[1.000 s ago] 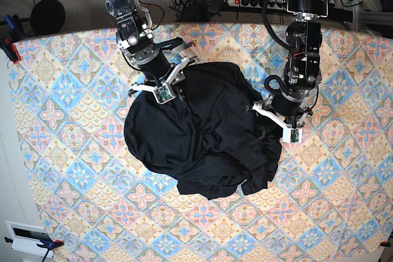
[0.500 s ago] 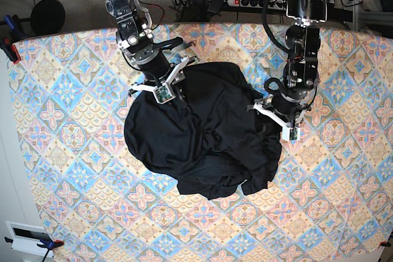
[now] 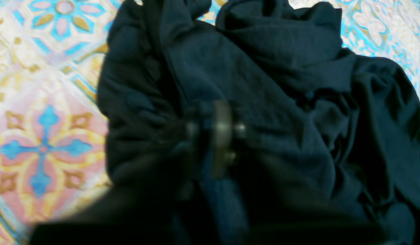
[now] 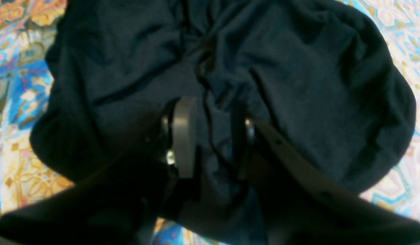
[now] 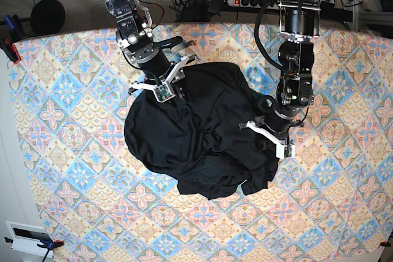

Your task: Layout the t-shirt on the table in an organized manner, then fold the t-shirt properly

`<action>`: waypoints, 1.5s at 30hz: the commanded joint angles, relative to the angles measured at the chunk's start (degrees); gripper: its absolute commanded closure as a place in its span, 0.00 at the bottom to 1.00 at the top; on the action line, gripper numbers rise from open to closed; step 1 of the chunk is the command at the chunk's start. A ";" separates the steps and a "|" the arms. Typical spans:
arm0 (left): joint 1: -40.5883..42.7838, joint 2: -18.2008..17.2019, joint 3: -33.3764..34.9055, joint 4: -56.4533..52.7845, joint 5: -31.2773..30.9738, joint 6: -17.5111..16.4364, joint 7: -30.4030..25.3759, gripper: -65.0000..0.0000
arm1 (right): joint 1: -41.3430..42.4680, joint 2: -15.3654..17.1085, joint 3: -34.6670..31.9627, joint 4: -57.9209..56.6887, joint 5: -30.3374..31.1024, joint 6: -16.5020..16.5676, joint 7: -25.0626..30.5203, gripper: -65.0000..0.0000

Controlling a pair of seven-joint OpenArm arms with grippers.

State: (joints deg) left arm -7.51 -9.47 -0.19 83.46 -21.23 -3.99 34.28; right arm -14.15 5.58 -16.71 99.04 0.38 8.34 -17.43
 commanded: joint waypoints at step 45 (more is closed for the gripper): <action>7.90 4.16 -7.59 8.36 -4.04 -0.54 14.38 0.48 | 0.83 -0.09 0.14 -0.63 0.63 -0.12 1.65 0.74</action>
State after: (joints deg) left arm 1.63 -5.06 -7.62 90.72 -24.56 -4.34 50.17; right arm -13.76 5.58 -16.67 97.43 0.38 8.21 -17.43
